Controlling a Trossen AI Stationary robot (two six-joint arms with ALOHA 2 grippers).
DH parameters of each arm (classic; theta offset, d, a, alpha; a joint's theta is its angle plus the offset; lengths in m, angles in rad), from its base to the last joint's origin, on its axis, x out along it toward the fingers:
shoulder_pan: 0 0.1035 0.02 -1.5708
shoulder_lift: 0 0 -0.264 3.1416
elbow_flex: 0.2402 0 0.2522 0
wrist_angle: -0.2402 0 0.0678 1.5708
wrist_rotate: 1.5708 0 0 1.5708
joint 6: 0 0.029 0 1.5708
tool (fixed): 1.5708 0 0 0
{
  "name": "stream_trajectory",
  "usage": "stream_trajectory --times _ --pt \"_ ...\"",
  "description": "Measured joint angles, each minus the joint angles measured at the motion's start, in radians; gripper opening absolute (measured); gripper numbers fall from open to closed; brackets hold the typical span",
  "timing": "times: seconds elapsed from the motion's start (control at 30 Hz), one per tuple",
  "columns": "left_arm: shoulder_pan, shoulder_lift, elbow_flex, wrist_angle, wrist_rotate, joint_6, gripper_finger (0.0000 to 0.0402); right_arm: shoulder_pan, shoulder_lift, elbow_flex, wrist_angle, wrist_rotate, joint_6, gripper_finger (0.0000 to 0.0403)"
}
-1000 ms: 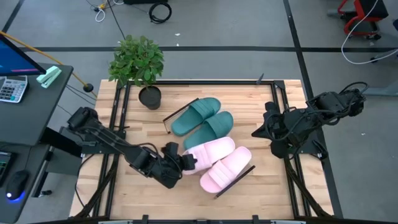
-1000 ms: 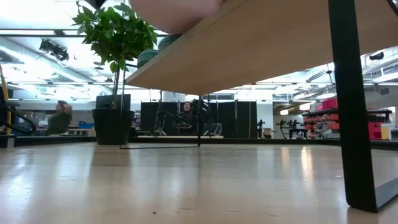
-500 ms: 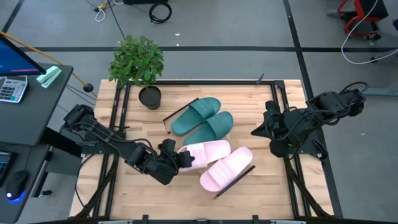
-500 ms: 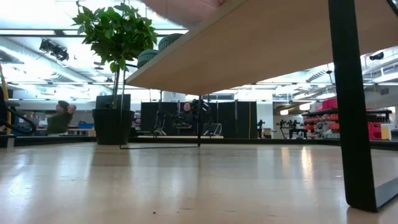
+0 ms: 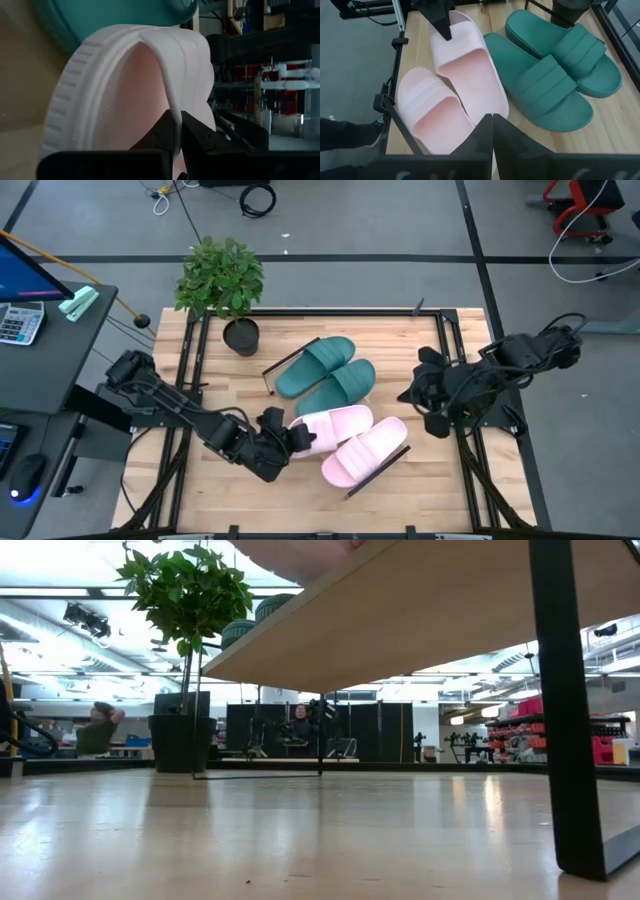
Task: Pick and place slides into the shelf
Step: Put the pink slide slipper on the shelf
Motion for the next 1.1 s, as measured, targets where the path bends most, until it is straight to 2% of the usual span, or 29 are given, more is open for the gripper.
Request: stream_trajectory --times 0.17,0.4,0.57,0.8,0.97,1.1 --pt "-0.024 0.042 0.0 0.011 -0.056 -0.074 0.001 0.0 0.032 0.0 0.0 0.0 0.013 0.0012" --pt "-0.049 0.063 0.0 0.013 -0.171 -0.204 0.0027 0.0 0.058 0.0 0.002 0.018 0.03 0.0013" --pt "-0.049 0.063 0.0 0.078 -0.258 -0.197 0.0009 0.0 0.071 0.0 0.002 0.018 0.03 0.0011" --pt "-0.048 0.064 0.0 0.107 -0.265 -0.165 0.0027 0.0 0.07 0.0 0.006 0.045 0.03 0.0012" --pt "-0.048 0.112 0.001 0.157 -0.264 -0.172 0.0009 0.0 0.07 0.0 0.006 0.046 0.03 0.0012" --pt "-0.047 0.154 0.001 0.19 -0.258 -0.213 0.0021 0.0 0.07 0.0 0.007 0.046 0.03 0.0012"
